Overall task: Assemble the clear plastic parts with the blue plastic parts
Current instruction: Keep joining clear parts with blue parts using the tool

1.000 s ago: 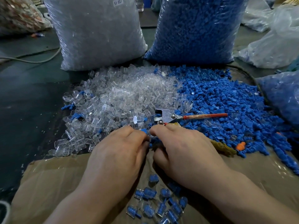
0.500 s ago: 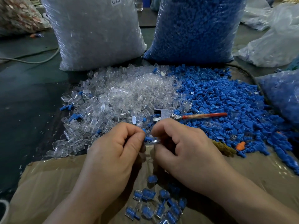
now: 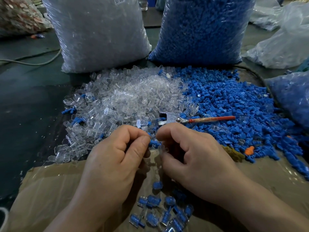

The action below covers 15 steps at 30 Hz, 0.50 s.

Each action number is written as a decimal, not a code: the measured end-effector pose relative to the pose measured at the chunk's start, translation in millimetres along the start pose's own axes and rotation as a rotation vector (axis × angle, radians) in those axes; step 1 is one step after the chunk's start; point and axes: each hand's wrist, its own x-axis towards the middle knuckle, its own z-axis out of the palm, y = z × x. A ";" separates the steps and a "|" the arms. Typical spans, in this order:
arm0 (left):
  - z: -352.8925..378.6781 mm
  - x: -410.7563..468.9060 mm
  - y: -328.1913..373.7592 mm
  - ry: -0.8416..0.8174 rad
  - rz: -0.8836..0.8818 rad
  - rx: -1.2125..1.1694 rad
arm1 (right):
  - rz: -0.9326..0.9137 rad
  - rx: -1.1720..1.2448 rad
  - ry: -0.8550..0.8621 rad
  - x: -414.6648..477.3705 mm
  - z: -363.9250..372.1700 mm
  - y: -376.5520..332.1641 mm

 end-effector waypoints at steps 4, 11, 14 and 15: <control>-0.7 -0.4 2.6 -0.050 0.024 0.089 | -0.040 -0.011 0.027 -0.3 1.4 -1.6; 1.2 -1.9 4.6 -0.022 0.017 -0.021 | -0.112 0.004 0.087 -0.5 2.4 -1.4; 3.5 -2.1 2.6 -0.043 -0.036 -0.241 | -0.124 0.061 0.117 -1.5 5.6 -1.1; 3.4 -1.7 1.8 -0.058 -0.045 -0.293 | -0.117 0.074 0.133 -1.5 6.3 -1.1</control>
